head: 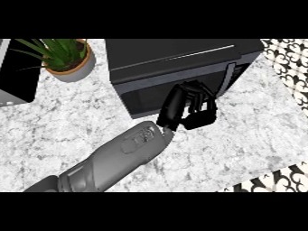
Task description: Pick up the milk, place it into the microwave and close the microwave
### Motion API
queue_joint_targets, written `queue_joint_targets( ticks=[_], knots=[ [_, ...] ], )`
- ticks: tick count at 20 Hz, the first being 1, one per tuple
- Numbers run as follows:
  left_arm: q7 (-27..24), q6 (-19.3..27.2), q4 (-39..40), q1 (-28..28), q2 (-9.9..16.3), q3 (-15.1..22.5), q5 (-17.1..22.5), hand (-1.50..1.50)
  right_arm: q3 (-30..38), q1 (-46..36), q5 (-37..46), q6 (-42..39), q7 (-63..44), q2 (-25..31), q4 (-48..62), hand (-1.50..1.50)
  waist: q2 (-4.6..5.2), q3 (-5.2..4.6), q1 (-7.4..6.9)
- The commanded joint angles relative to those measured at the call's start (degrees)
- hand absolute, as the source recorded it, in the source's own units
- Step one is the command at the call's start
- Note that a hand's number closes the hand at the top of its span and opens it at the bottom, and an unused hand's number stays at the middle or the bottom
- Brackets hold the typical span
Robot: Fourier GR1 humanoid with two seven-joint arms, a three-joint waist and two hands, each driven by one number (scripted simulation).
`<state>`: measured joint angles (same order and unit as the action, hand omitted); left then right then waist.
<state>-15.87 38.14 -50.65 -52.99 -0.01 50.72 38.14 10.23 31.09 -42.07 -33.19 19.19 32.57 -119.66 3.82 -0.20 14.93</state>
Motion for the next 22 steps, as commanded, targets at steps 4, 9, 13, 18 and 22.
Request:
queue_joint_targets(
  ticks=[4, 9, 13, 18, 22],
  knots=[
    [-2.9, -2.3, 4.4, -3.0, 0.0, -3.6, 5.8, 1.5, 1.2, -1.3, -2.3, 0.0, -0.5, 1.3, -0.5, -1.5, 0.76, 0.0, 1.28],
    [-3.8, -0.9, 5.5, -2.7, 0.0, -5.2, 9.5, 1.5, 1.0, -1.2, -3.8, -0.2, -1.0, 1.5, -0.4, -1.5, 0.81, 0.05, 1.59],
    [-6.9, 0.1, 6.6, -2.4, 0.0, -3.9, 9.2, 1.5, 1.4, -2.6, -4.4, -1.5, -1.4, 3.3, -1.0, -1.5, 1.1, 0.03, 1.06],
    [-9.3, 0.9, 7.0, -3.3, 0.0, -4.1, 10.9, 1.5, 1.0, -2.8, -5.9, -3.1, -1.4, 4.0, -1.1, -1.5, 1.25, 0.13, 1.54],
    [-10.8, 1.4, 7.3, -3.7, 0.0, -4.3, 12.2, 1.5, 1.0, -2.6, -6.9, -4.0, -1.7, 4.8, -2.7, -1.5, 0.98, 0.02, 2.5]
  ],
)
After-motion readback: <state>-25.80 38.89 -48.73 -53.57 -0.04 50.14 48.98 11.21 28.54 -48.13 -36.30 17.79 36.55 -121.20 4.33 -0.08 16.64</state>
